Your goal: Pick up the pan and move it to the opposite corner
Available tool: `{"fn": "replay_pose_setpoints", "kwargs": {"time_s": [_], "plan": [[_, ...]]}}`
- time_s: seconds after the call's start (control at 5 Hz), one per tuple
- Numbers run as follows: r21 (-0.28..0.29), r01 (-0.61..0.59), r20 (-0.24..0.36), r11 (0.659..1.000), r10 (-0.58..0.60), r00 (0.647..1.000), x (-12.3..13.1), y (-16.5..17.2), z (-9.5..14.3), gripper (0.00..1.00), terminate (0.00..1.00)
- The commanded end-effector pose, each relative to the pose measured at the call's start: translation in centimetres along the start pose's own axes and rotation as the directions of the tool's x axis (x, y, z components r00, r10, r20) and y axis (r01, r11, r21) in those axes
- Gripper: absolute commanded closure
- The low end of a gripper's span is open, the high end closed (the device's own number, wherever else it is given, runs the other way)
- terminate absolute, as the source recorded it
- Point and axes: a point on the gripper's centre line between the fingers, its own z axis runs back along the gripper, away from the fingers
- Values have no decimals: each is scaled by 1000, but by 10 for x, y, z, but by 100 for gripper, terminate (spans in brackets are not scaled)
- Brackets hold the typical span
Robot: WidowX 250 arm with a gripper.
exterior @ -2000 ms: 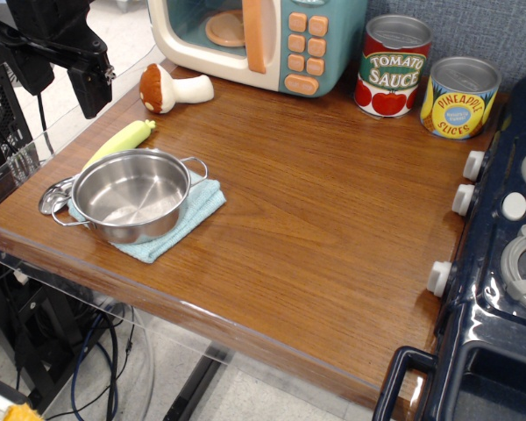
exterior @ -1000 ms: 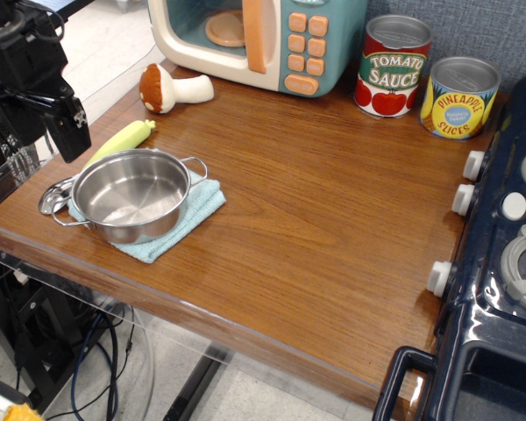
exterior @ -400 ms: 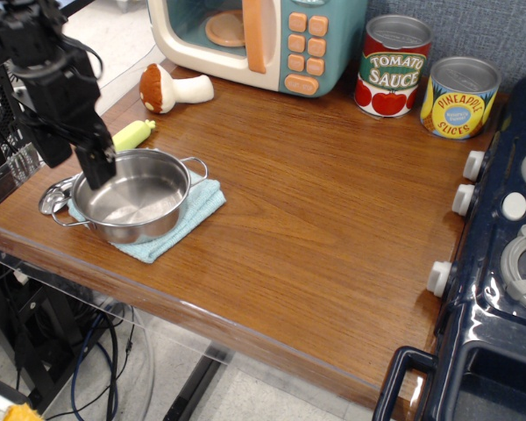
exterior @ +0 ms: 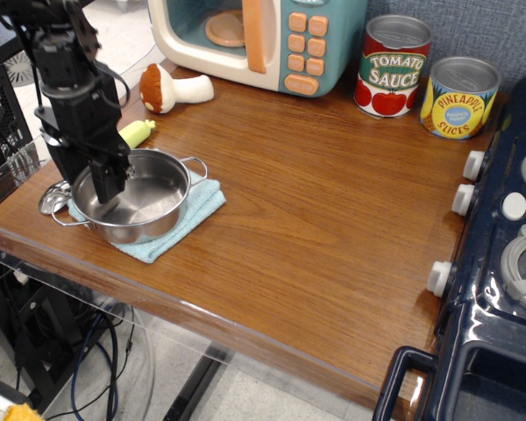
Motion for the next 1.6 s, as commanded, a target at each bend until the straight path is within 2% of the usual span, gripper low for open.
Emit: {"fn": "replay_pose_setpoints", "kwargs": {"time_s": [0.0, 0.4, 0.8, 1.2, 1.4], "plan": [[60, -10, 19, 998, 9, 1000, 3, 4, 11, 100, 0], [68, -27, 32, 997, 25, 999, 3, 11, 23, 100, 0], [31, -10, 46, 999, 9, 999, 13, 8, 48, 100, 0], [-64, -27, 124, 998, 35, 992, 44, -33, 94, 100, 0], [-110, -40, 166, 993, 58, 984, 69, -61, 113, 100, 0]]}}
